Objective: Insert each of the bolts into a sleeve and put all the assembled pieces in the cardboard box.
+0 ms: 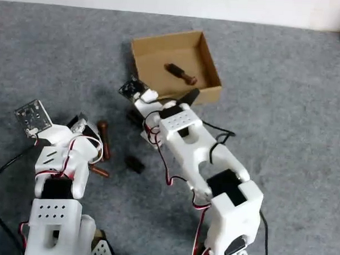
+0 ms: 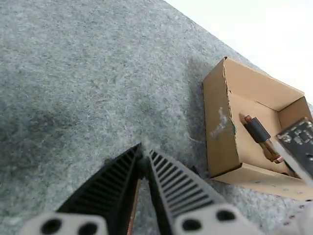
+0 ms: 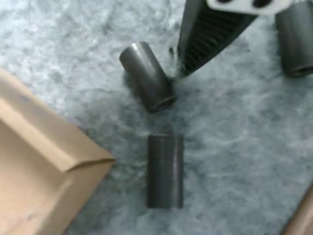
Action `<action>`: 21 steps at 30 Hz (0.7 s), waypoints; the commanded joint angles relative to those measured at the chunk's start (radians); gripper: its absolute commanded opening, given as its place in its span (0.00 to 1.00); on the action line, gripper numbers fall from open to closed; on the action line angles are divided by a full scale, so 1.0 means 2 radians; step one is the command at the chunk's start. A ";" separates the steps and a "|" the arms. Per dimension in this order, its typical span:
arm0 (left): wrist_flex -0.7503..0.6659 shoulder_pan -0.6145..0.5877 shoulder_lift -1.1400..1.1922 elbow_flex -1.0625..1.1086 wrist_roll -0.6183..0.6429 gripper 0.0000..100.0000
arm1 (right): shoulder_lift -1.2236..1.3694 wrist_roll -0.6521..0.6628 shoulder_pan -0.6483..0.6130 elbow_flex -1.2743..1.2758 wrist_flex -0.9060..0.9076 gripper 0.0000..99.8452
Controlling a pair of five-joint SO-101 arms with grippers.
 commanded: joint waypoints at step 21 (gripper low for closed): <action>-0.003 -0.005 0.001 -0.029 0.002 0.01 | 0.071 0.037 -0.005 -0.004 -0.006 0.61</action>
